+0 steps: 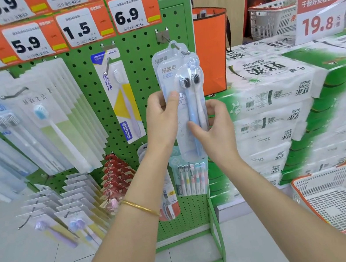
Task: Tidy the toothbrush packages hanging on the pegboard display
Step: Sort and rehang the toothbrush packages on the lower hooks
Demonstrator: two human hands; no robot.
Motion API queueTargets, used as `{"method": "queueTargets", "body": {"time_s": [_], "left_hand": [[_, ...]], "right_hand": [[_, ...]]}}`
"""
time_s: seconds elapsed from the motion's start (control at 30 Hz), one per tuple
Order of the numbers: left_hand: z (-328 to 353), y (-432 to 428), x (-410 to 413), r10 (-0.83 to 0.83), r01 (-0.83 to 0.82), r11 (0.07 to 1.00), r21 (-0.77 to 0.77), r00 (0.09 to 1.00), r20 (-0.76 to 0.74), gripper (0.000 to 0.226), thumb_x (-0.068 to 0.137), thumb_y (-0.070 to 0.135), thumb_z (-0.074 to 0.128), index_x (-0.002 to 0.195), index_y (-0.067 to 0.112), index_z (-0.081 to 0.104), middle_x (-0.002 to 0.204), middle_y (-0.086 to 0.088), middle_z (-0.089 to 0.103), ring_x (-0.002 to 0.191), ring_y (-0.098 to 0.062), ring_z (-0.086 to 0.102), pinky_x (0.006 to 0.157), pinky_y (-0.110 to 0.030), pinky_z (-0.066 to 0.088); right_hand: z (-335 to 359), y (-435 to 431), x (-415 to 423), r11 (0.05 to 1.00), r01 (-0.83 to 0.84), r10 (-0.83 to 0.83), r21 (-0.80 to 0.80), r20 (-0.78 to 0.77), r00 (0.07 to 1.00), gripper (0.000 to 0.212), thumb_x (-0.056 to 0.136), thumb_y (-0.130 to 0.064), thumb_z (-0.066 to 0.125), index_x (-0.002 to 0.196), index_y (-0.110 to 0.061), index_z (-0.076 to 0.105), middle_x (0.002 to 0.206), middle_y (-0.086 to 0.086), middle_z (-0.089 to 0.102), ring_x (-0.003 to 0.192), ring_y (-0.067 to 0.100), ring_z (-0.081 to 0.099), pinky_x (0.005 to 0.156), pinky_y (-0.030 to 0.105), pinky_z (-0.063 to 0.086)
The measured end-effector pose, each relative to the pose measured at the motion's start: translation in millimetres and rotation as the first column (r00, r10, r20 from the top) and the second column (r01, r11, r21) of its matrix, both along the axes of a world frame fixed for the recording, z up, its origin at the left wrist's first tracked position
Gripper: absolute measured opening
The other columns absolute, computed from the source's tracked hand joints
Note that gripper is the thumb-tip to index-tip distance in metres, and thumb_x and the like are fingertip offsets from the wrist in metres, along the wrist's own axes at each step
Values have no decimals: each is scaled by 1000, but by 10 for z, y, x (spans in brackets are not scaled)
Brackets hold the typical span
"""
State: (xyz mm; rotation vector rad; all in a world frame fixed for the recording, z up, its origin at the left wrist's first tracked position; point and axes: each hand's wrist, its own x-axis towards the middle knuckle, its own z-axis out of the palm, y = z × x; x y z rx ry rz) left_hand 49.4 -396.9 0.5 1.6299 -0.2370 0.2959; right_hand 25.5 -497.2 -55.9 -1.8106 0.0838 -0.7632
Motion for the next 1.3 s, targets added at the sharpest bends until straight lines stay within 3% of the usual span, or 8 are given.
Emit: {"method": "queueTargets", "body": {"time_s": [0.23, 0.37, 0.53, 0.73, 0.9, 1.03, 1.3], "left_hand": [[-104, 85, 115, 153, -153, 984, 85, 988, 13, 30, 97, 24, 50, 123, 10, 48, 120, 2, 51, 90, 9, 48, 72, 2, 36], [-119, 121, 136, 158, -156, 981, 117, 987, -3, 28, 96, 20, 51, 123, 10, 49, 121, -1, 52, 98, -1, 49, 76, -2, 36], [-139, 156, 150, 145, -139, 979, 146, 989, -27, 30, 96, 21, 51, 123, 10, 49, 123, -1, 52, 105, -6, 49, 84, -12, 36], [-166, 171, 161, 122, -110, 975, 196, 991, -51, 33, 96, 21, 52, 126, 11, 47, 126, -4, 50, 113, -12, 49, 96, -23, 39], [-190, 170, 141, 116, -100, 976, 194, 990, -74, 34, 95, 19, 53, 127, 9, 46, 127, -5, 50, 113, -13, 49, 95, -22, 38], [-212, 159, 107, 105, -89, 979, 186, 992, -77, 34, 95, 16, 52, 128, 9, 46, 128, -5, 50, 113, -12, 48, 93, -20, 37], [-230, 190, 26, 109, -90, 976, 199, 990, -89, 34, 94, 15, 53, 127, 10, 46, 127, -4, 51, 112, -12, 49, 98, -24, 39]], "right_hand": [[34, 60, 343, 999, 26, -26, -39, -5, 1000, 47, 81, -19, 70, 121, -10, 47, 115, 1, 54, 100, 13, 50, 82, 25, 42], [44, 96, 531, 998, 43, -43, -53, 2, 999, 47, 82, -17, 70, 121, -8, 46, 113, 2, 52, 95, 13, 48, 77, 21, 38], [48, 128, 736, 995, 62, -62, -74, 4, 998, 45, 81, -17, 69, 119, -6, 46, 111, 5, 54, 97, 20, 51, 82, 33, 45], [67, 141, 811, 994, 69, -69, -83, -6, 998, 46, 82, -16, 68, 121, -4, 45, 113, 7, 52, 96, 17, 47, 81, 29, 41], [29, 148, 734, 994, 78, -77, -75, 12, 997, 46, 81, -16, 68, 119, -3, 46, 110, 7, 52, 97, 20, 48, 82, 31, 42], [21, 160, 649, 995, 82, -81, -61, 20, 997, 45, 80, -14, 68, 118, -3, 46, 109, 5, 50, 95, 16, 45, 80, 23, 37], [19, 142, 614, 993, 75, -82, -96, -68, 994, 55, 83, -20, 65, 129, -3, 40, 124, 10, 52, 110, 28, 52, 90, 45, 45]]}}
